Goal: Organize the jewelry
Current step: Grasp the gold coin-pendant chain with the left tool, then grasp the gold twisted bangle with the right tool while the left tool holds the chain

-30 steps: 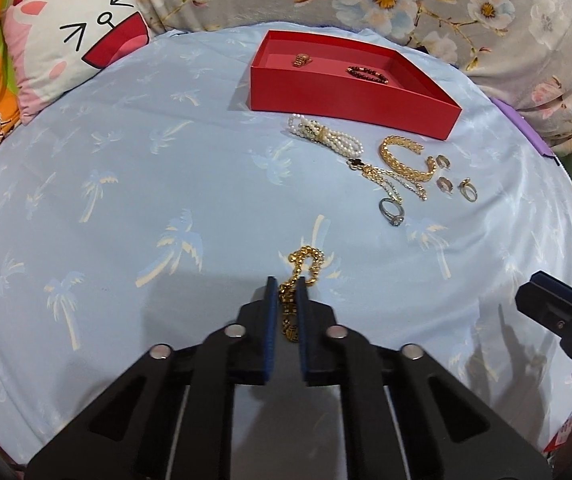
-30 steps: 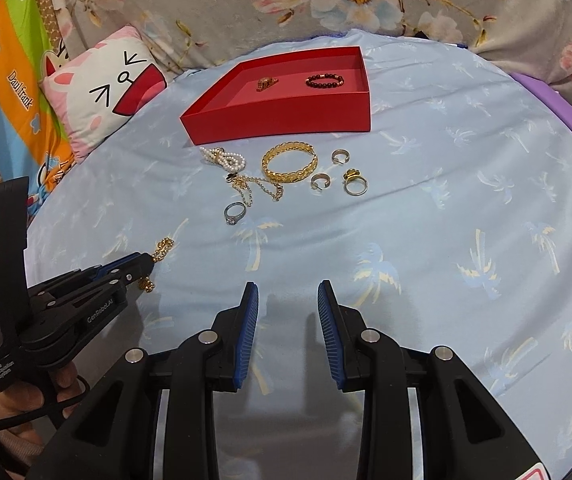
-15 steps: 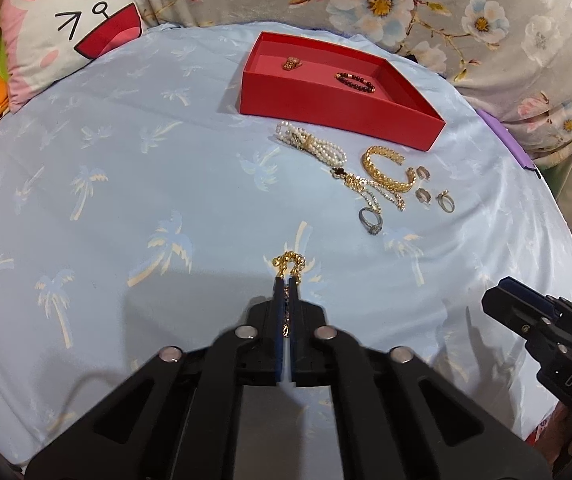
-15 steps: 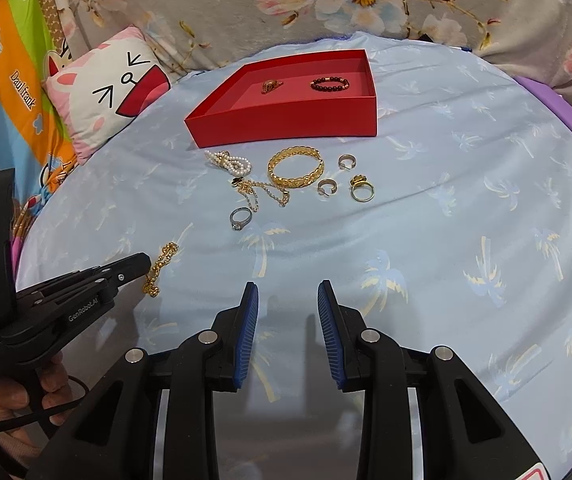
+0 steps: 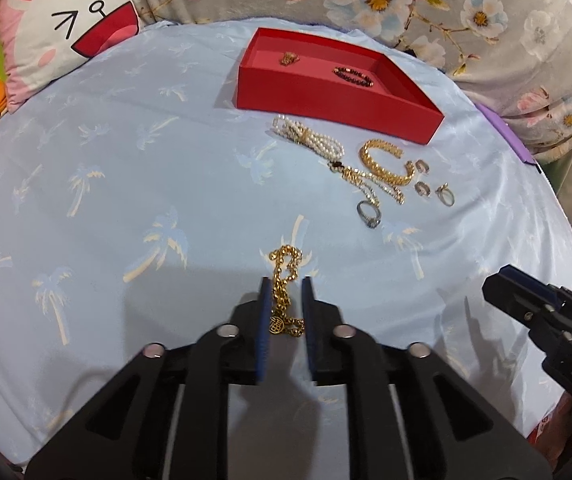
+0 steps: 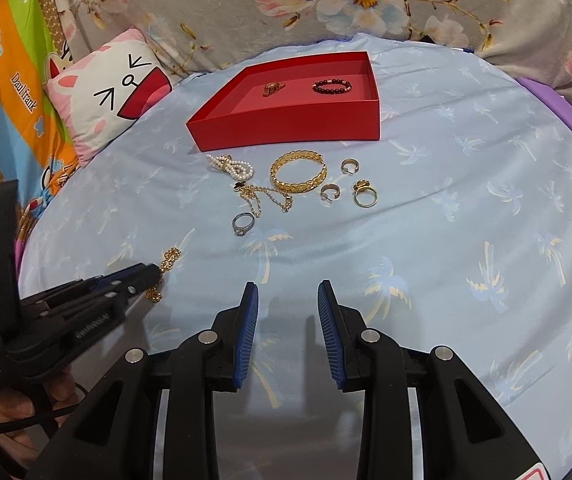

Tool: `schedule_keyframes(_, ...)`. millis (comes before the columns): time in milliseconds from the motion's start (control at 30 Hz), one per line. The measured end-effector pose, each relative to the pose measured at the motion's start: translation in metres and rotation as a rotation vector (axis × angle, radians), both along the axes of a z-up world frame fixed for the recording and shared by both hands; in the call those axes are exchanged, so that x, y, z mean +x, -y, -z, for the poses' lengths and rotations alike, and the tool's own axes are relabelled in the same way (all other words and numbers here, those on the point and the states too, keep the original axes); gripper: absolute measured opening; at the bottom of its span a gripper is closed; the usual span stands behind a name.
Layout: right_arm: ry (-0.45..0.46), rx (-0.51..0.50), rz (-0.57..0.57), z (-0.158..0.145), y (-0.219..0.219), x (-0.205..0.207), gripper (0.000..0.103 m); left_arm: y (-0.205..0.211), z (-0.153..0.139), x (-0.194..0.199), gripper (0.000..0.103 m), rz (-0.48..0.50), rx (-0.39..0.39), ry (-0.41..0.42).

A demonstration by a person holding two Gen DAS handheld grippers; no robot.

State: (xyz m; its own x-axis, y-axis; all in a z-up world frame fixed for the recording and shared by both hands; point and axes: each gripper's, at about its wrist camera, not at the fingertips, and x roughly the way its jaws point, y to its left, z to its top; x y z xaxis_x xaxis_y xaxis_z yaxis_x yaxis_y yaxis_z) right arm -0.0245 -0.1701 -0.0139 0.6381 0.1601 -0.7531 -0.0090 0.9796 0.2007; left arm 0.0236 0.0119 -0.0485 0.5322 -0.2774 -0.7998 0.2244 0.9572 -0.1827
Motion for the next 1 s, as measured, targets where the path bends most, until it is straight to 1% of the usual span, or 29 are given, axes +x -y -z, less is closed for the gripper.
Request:
schedule_keyframes(33, 0.0, -0.001, -0.001, 0.0, 0.0, 0.0, 0.031, 0.001, 0.003, 0.0, 0.016, 0.001, 0.002, -0.007)
schedule_keyframes(67, 0.0, -0.002, -0.002, 0.0, -0.001, 0.001, 0.031, 0.002, 0.003, -0.001, 0.016, 0.0, 0.009, 0.016)
schedule_keyframes(133, -0.003, -0.003, -0.003, 0.0, -0.001, 0.002, 0.031, 0.006, 0.003, -0.001, 0.016, 0.01, 0.035, 0.031)
schedule_keyframes(167, -0.004, -0.002, -0.002, 0.0, -0.001, 0.003, 0.031, 0.006, 0.004, -0.001, 0.008, 0.013, 0.037, 0.032)
schedule_keyframes(200, -0.005, -0.002, -0.003, 0.001, -0.001, 0.003, 0.031, 0.006, 0.004, -0.001, 0.005, 0.015, 0.042, 0.034)
schedule_keyframes(233, -0.005, -0.003, -0.002, 0.001, -0.001, 0.004, 0.031, 0.007, 0.005, -0.001, 0.003, 0.022, 0.048, 0.038)
schedule_keyframes(367, -0.002, -0.009, -0.006, 0.002, -0.001, 0.008, 0.031, 0.007, 0.004, 0.001, 0.003, 0.029, 0.045, 0.037)
schedule_keyframes(433, 0.004, -0.018, -0.005, 0.002, -0.001, 0.015, 0.031, 0.005, 0.001, 0.002, 0.003, 0.029, 0.025, 0.031)
schedule_keyframes(667, 0.034, -0.008, -0.013, -0.004, 0.003, 0.054, 0.031, 0.003, -0.028, 0.006, 0.003, 0.038, -0.031, 0.08)
schedule_keyframes(767, 0.038, -0.008, -0.037, -0.006, -0.001, 0.077, 0.031, 0.002, -0.042, 0.011, 0.003, 0.035, -0.056, 0.097)
schedule_keyframes(867, 0.037, -0.034, -0.068, -0.005, -0.009, 0.098, 0.031, -0.004, -0.056, 0.019, 0.003, 0.024, -0.083, 0.114)
schedule_keyframes(1000, 0.028, -0.061, -0.103, 0.0, -0.019, 0.123, 0.031, -0.015, -0.071, 0.031, 0.003, -0.001, -0.098, 0.14)
